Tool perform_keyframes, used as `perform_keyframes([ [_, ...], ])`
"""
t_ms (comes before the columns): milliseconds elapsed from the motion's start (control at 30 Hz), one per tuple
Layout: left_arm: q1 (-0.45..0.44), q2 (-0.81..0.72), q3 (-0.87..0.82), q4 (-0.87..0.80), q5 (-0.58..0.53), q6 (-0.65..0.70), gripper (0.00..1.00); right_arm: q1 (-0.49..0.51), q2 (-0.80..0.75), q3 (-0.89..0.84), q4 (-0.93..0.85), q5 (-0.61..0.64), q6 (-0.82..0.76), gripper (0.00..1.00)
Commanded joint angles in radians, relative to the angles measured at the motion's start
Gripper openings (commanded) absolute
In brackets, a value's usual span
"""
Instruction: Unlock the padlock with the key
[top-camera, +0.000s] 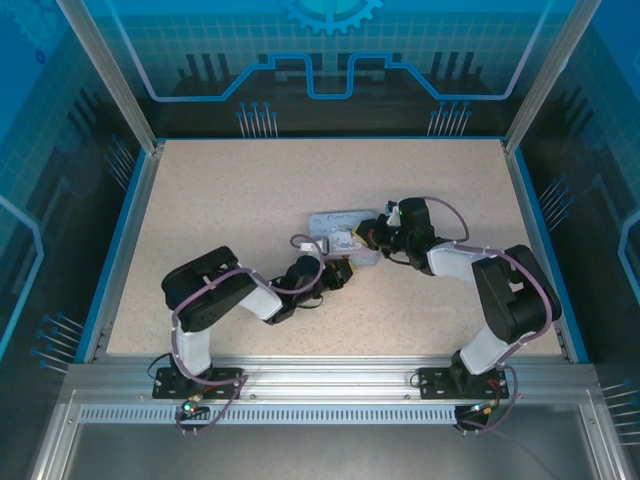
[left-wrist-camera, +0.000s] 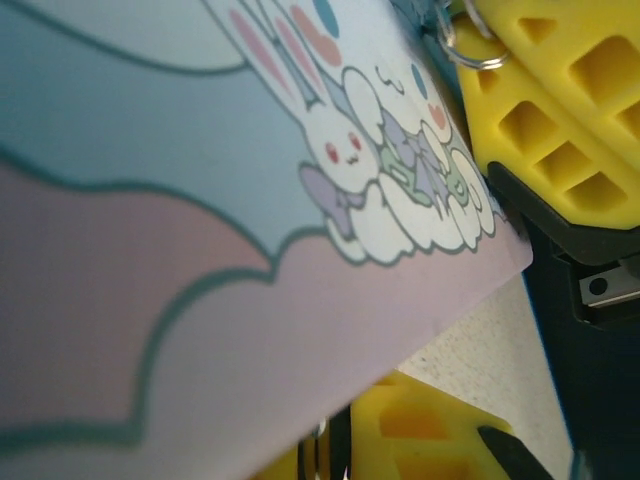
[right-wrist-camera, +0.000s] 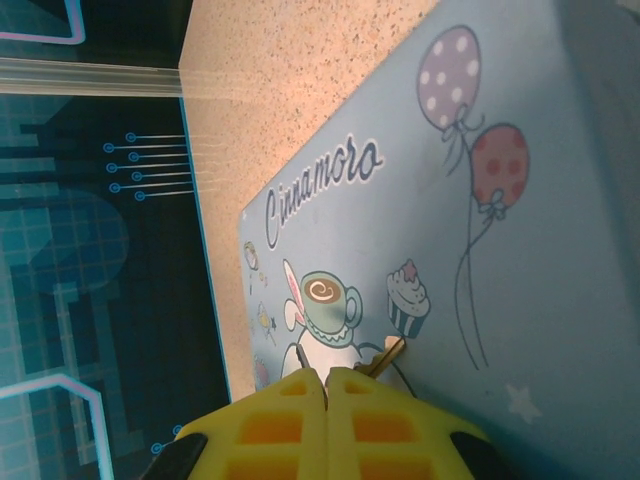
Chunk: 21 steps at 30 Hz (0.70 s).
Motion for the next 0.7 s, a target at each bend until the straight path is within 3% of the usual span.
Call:
perform_keyframes([
  [0, 0.037, -0.086, 0.039, -0.096, 0.115, -0.09, 0.0, -0.031, -0.057, 0.049, -0.053, -0.032, -0.033, 0.0],
  [300, 0.103, -0.148, 0.046, -0.096, 0.238, -0.238, 0.0, -0.081, -0.31, 0.083, -0.185, -0.068, -0.077, 0.0],
  [667, 0.147, -0.158, 0.082, -0.009, 0.362, -0.397, 0.0, -0.081, -0.651, -0.23, -0.241, -0.108, -0.057, 0.0],
])
